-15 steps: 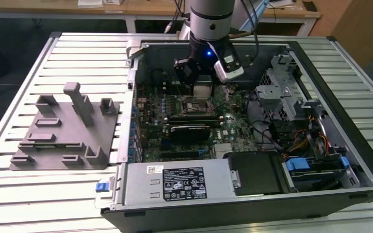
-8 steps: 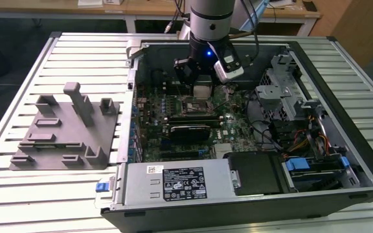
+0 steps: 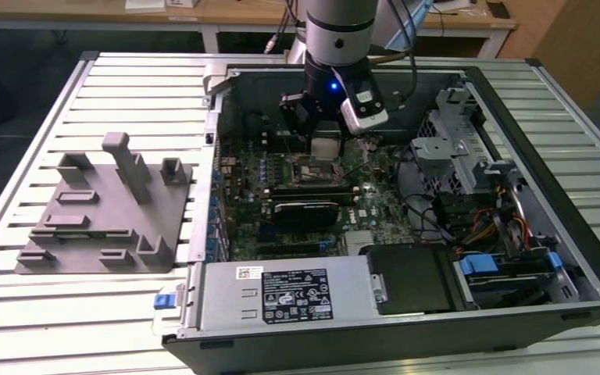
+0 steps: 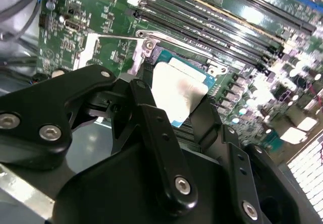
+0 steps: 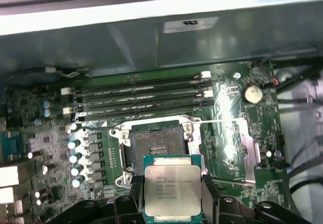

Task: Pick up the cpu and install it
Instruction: 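Place the cpu into insertion slot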

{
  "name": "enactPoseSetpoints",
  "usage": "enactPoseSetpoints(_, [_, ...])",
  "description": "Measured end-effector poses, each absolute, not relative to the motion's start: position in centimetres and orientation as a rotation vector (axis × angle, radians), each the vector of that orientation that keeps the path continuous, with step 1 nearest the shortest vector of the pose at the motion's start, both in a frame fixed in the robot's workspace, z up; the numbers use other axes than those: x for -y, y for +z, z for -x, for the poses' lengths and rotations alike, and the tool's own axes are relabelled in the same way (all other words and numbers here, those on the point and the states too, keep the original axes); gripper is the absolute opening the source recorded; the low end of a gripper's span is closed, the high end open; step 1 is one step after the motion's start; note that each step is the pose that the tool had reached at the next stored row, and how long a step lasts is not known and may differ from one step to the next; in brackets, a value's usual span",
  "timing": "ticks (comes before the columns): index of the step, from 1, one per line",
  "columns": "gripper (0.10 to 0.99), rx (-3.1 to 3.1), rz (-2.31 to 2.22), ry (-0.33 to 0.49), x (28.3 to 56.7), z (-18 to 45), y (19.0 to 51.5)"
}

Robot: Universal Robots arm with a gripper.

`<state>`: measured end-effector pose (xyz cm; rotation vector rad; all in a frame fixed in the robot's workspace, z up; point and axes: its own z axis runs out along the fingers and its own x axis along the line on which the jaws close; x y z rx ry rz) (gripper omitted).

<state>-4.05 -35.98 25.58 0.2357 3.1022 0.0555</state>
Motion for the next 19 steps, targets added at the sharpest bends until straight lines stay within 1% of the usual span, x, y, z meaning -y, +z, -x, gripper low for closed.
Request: enactPoseSetpoints(19, [0.541, -3.010, -0.763, 0.047, 35.98, 4.05, 25.43])
